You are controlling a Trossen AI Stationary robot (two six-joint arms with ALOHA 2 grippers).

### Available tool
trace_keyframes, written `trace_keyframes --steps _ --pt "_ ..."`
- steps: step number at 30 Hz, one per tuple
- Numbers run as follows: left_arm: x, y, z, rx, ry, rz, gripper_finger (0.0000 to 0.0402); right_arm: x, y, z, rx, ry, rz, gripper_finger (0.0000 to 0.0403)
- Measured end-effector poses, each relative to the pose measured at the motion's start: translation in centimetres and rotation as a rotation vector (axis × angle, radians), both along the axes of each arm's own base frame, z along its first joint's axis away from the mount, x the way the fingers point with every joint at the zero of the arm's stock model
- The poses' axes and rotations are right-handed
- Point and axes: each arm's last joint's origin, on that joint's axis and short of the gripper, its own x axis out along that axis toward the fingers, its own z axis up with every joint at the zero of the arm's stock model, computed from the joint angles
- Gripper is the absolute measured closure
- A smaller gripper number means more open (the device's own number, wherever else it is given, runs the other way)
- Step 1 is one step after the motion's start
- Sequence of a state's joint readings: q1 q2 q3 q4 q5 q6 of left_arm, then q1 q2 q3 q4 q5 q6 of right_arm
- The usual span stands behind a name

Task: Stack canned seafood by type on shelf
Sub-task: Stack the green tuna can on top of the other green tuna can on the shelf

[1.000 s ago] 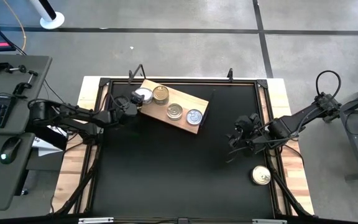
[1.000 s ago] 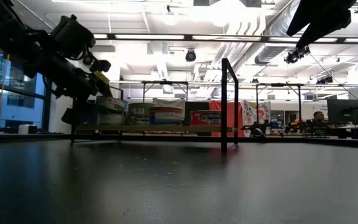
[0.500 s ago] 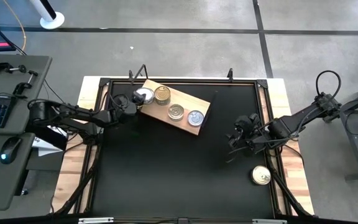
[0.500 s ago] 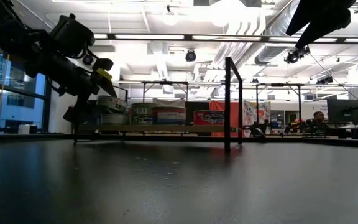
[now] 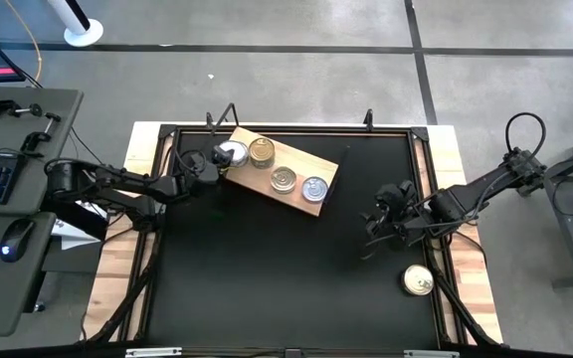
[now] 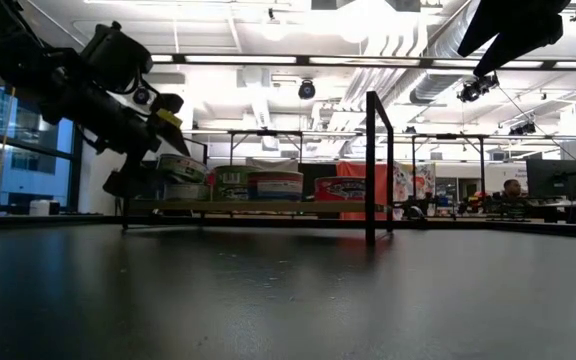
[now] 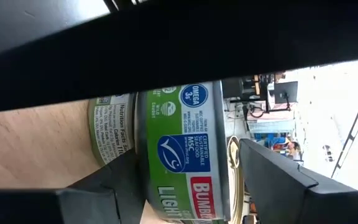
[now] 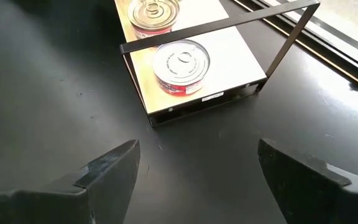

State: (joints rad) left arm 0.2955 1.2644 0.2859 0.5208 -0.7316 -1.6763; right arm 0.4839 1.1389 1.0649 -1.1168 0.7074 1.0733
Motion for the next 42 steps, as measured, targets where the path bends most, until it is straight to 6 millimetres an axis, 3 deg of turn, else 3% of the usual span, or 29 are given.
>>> trace_keyframes --steps 10,22,31,42 --pt "0.4 0.1 0.5 -0.015 -0.079 -0.011 0.009 0.0 0.0 0.0 0.0 0.0 0.0 0.0084" --pt "0.7 0.1 1.0 0.039 -0.037 -0.095 0.0087 0.0 0.0 0.0 0.001 -0.002 -0.001 0.0084" --pt "0.7 0.3 1.1 -0.037 -0.131 -0.123 0.0087 0.0 0.0 0.0 -0.019 -0.012 -0.01 0.0084" --pt "0.8 0.2 0.8 -0.1 -0.114 -0.184 0.0087 0.0 0.0 0.0 -0.019 -0.014 -0.012 0.0084"
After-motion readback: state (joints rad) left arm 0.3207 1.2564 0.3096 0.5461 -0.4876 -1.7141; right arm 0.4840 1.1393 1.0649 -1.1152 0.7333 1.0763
